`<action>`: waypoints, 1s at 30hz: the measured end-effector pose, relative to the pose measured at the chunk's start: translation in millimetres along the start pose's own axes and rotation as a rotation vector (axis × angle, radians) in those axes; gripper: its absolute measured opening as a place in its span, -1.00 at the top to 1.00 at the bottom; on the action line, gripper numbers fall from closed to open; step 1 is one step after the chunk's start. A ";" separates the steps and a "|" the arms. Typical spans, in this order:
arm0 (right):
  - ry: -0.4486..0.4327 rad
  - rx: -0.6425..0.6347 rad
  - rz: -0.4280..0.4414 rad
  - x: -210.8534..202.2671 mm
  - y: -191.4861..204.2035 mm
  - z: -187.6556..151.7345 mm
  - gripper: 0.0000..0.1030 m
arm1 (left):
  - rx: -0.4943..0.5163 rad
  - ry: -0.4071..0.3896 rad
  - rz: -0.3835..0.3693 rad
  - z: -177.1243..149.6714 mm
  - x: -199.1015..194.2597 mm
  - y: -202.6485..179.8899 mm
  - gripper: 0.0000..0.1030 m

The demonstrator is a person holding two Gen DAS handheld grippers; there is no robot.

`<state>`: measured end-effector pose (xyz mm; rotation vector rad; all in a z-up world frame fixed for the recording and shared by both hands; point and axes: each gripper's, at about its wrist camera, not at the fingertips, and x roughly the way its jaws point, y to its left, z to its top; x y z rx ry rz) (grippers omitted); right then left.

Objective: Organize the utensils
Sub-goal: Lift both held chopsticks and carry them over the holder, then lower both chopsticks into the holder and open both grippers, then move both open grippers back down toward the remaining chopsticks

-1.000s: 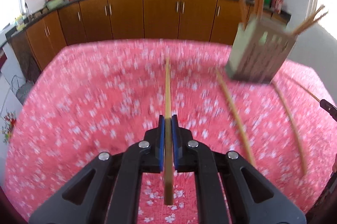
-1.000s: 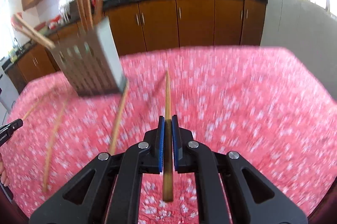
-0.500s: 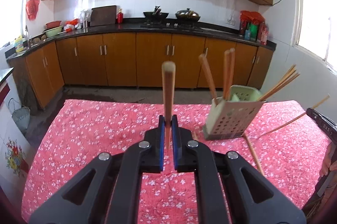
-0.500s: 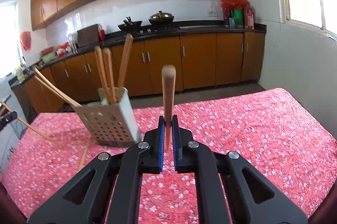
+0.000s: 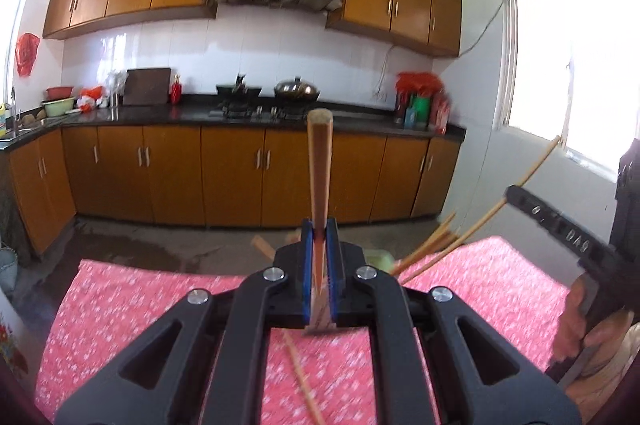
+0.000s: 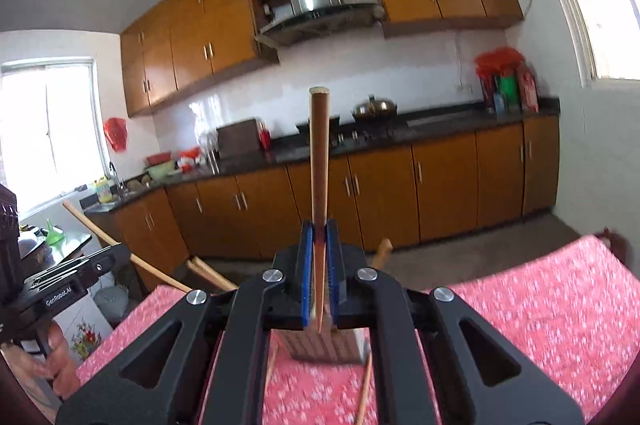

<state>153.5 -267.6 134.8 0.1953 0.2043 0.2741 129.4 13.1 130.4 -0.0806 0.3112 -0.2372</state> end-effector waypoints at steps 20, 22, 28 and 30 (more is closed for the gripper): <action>0.051 -0.051 -0.091 65.4 6.9 -20.6 0.49 | -0.067 0.069 -0.002 -20.8 91.3 3.3 0.67; 0.038 -0.046 -0.094 59.2 4.4 -17.5 0.49 | -0.071 0.054 -0.002 -21.4 83.3 4.9 0.62; 0.036 -0.006 -0.156 33.6 -21.2 -16.5 0.43 | -0.090 0.009 0.043 -24.7 47.4 24.3 0.47; 0.086 0.013 -0.198 31.5 -37.7 -28.3 0.43 | -0.087 0.008 0.082 -33.4 35.5 33.9 0.43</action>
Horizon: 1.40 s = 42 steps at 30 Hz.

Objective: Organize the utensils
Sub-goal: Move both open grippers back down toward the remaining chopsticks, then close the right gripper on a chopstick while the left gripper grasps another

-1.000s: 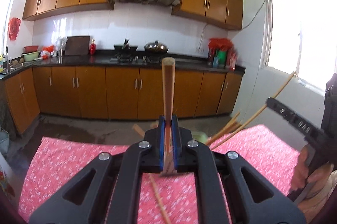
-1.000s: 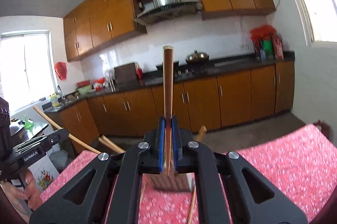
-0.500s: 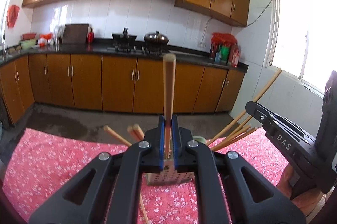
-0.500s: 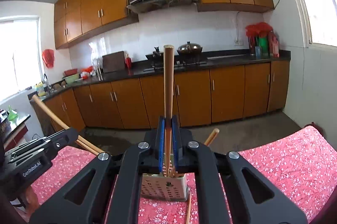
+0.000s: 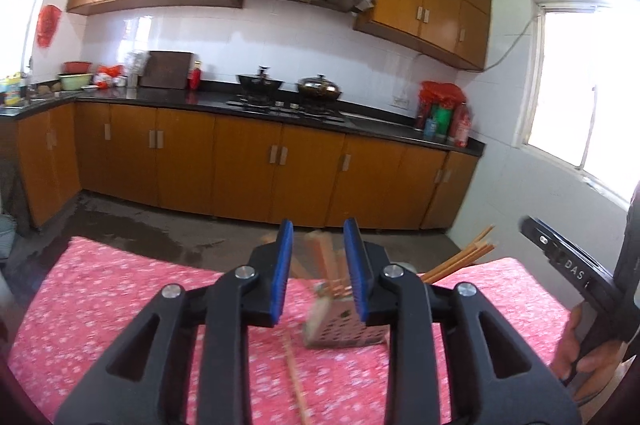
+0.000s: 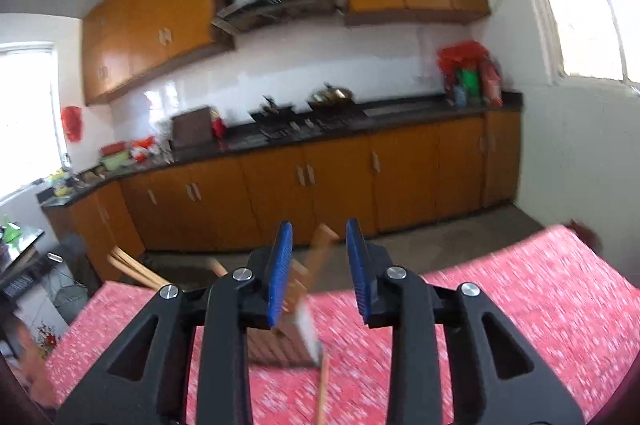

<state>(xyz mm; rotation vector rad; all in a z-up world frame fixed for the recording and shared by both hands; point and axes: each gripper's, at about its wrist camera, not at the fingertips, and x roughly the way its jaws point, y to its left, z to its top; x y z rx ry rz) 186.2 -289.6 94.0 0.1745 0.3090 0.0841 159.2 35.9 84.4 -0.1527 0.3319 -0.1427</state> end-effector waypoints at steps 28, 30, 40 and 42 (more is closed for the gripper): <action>0.586 0.028 -0.034 66.9 -22.4 -194.0 0.85 | 0.048 0.531 0.013 -201.7 54.5 -2.2 0.51; 0.585 0.025 -0.039 67.0 -25.0 -193.2 0.85 | 0.069 0.557 0.029 -209.8 62.3 -7.2 0.63; 0.572 0.003 -0.045 75.0 -21.5 -188.4 0.85 | 0.042 0.561 0.142 -206.4 84.9 21.3 0.85; 0.566 -0.005 -0.052 82.5 -21.4 -186.4 0.85 | 0.027 0.552 0.165 -201.1 92.9 36.3 0.85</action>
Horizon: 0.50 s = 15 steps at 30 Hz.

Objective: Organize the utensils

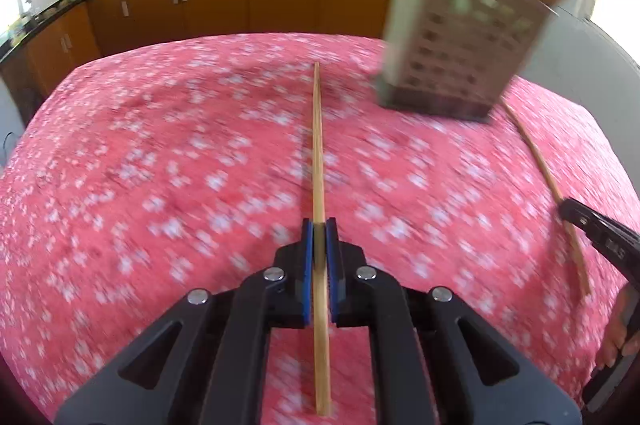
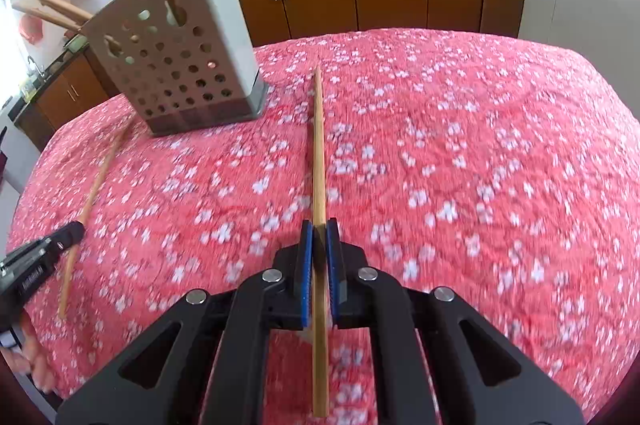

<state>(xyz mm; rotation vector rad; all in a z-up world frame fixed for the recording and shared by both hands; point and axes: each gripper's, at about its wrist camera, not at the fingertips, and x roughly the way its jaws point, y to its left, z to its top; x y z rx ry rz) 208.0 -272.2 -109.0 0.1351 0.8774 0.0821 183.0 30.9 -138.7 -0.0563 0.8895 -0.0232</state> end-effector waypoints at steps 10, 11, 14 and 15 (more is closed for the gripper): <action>-0.023 -0.020 -0.046 16.4 -4.1 17.0 0.84 | -0.032 -0.012 0.030 27.1 18.5 29.6 0.81; -0.026 -0.026 -0.047 16.4 -4.2 15.9 0.84 | -0.035 -0.013 0.026 27.4 18.6 31.1 0.81; -0.027 -0.021 -0.043 16.8 -6.3 15.3 0.84 | -0.044 -0.013 0.015 27.1 17.5 32.1 0.80; -0.027 -0.022 -0.045 17.2 -6.6 15.3 0.84 | -0.047 -0.014 0.012 27.0 18.0 32.0 0.80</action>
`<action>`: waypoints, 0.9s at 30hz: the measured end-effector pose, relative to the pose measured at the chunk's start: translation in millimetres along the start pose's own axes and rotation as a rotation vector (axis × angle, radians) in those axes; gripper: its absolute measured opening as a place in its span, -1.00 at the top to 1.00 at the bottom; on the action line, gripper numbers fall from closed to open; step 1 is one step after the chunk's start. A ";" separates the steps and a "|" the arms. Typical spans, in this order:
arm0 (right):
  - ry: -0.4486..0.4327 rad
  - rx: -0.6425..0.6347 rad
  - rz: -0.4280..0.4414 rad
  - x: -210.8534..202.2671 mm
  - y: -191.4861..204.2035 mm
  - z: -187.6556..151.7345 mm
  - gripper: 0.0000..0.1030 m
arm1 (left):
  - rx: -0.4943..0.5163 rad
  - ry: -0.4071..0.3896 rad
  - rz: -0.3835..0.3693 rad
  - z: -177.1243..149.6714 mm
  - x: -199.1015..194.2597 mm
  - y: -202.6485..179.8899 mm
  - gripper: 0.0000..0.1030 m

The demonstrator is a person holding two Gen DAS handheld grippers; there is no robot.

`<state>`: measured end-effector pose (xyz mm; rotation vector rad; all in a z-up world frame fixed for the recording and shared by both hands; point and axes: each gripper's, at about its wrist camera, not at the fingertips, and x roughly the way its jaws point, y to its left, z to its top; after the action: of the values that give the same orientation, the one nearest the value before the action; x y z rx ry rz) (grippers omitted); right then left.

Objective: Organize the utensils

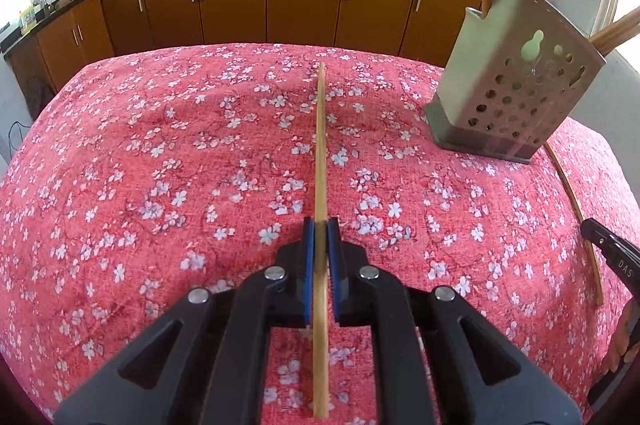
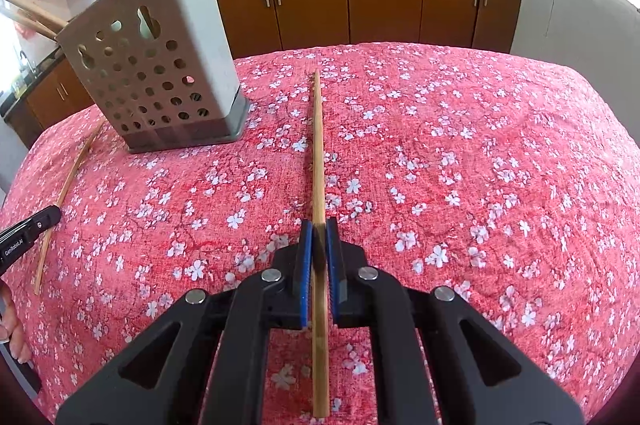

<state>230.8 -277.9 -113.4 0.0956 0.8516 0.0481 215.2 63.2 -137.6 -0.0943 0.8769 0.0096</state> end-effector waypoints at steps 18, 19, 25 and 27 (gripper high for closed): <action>0.000 0.000 -0.003 -1.8 1.7 -0.8 0.84 | -0.021 0.001 -0.015 -0.6 -1.4 2.7 0.79; 0.000 0.000 -0.003 -1.9 1.6 -0.9 0.84 | -0.021 0.001 -0.015 -0.6 -1.3 2.4 0.79; 0.000 0.000 -0.003 -1.9 1.6 -0.9 0.84 | -0.022 0.002 -0.014 -0.5 -0.9 1.8 0.79; 0.000 0.000 -0.003 -1.7 1.8 -0.8 0.84 | -0.022 0.002 -0.014 -0.4 -1.0 1.8 0.79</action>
<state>229.1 -276.1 -112.4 0.0943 0.8515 0.0454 214.2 64.9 -137.3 -0.1208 0.8786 0.0062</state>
